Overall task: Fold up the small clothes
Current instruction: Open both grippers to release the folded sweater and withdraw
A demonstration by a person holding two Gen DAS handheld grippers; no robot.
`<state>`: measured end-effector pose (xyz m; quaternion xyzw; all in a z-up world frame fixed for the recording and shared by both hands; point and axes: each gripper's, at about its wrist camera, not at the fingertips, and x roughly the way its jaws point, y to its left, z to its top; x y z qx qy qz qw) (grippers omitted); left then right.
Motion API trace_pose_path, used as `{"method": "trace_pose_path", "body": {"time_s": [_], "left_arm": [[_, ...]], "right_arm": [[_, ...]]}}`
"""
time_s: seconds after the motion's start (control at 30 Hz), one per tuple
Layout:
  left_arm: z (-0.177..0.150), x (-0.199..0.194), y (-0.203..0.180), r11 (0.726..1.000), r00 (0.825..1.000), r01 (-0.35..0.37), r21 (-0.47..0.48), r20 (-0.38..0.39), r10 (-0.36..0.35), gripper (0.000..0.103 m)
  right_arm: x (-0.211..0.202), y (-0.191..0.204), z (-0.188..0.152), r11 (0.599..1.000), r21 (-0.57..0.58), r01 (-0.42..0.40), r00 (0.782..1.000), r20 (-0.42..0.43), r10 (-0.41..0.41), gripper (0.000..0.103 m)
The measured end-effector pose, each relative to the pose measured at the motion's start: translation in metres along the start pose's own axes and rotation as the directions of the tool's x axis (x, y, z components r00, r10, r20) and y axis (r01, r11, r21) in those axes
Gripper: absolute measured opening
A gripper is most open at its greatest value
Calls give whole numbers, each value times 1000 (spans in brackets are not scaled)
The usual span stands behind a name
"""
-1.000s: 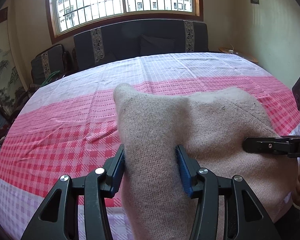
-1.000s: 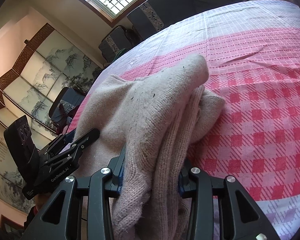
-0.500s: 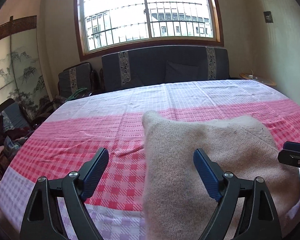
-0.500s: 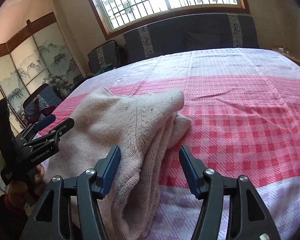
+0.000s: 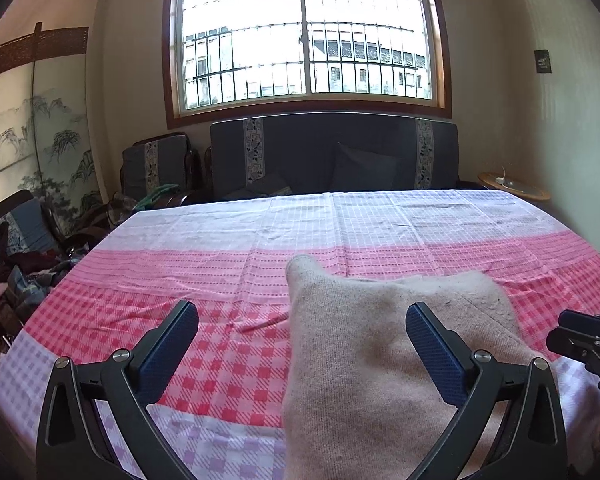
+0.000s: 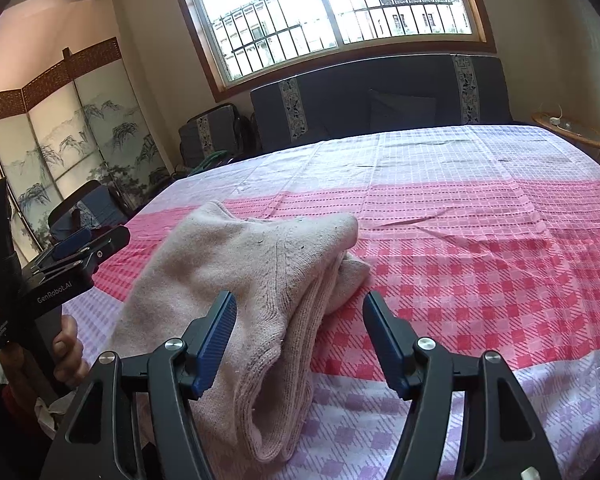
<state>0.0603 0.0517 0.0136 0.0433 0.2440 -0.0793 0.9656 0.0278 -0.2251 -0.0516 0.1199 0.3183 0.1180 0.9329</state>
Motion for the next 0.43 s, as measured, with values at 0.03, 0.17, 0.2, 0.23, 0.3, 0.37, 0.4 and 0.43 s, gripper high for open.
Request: {"method": "trace_pose_path", "body": {"time_s": [0.03, 0.17, 0.2, 0.23, 0.3, 0.37, 0.4, 0.43], "left_arm": [[-1, -1, 0, 1000, 1000, 13, -3, 1, -13, 103], [-3, 1, -4, 998, 999, -55, 7, 3, 55, 103], [-4, 1, -6, 997, 997, -78, 17, 7, 78, 103], [-5, 0, -7, 995, 995, -94, 19, 20, 94, 103], [-6, -3, -9, 992, 991, -125, 22, 48, 124, 103], [-6, -3, -10, 993, 993, -114, 33, 44, 112, 103], [-6, -3, -10, 994, 994, -108, 30, 40, 106, 103], [-6, -3, -10, 994, 994, -109, 25, 36, 108, 103]], "right_arm": [[1, 0, 0, 1000, -2, -2, 1000, -3, 2, 63], [3, -2, -2, 1000, 6, -5, 1000, -16, 5, 64], [3, -2, -3, 1000, 8, -4, 1000, -17, 5, 64], [3, -2, -4, 1000, 8, -5, 1000, -19, 5, 65], [3, -2, -5, 1000, 9, -3, 1000, -20, 3, 65], [3, -2, -6, 1000, 9, 0, 1000, -18, 0, 67], [3, -2, -6, 1000, 8, 3, 1000, -17, -3, 69], [2, -1, -5, 1000, 6, 10, 1000, -16, -10, 70]]}}
